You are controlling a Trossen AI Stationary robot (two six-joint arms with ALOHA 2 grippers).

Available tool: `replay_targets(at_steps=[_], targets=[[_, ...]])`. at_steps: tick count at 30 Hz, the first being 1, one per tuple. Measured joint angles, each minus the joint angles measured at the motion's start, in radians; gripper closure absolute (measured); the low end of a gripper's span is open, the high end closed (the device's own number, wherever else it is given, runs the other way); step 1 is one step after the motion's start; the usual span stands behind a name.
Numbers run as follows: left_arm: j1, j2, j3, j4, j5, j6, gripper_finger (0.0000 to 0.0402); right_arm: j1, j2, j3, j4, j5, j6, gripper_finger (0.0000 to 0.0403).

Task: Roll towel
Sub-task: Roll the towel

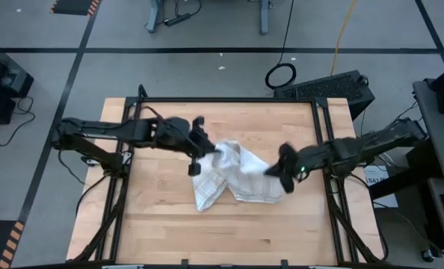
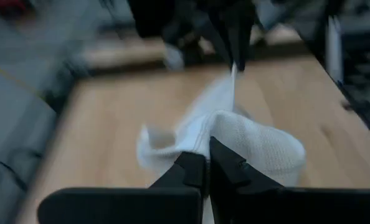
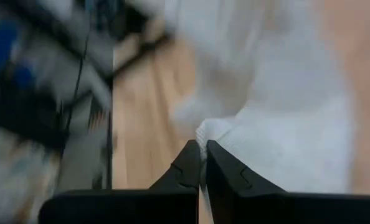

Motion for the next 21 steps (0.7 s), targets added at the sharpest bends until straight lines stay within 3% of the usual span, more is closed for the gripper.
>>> replay_targets(at_steps=[5, 9, 16, 21], targets=[[0.065, 0.001, 0.093, 0.106, -0.066, 0.112, 0.0394, -0.065, -0.038, 0.142, 0.017, 0.3, -0.116, 0.04], [0.143, 0.0, 0.148, 0.236, -0.075, 0.177, 0.0394, -0.15, -0.022, 0.255, 0.075, 0.423, -0.289, 0.04], [0.295, 0.003, 0.23, 0.485, -0.02, 0.184, 0.0394, -0.333, 0.058, 0.451, 0.294, 0.412, -0.535, 0.0401], [0.343, 0.012, 0.302, 0.594, 0.085, 0.174, 0.0394, -0.428, 0.152, 0.621, 0.398, 0.274, -0.644, 0.0401]])
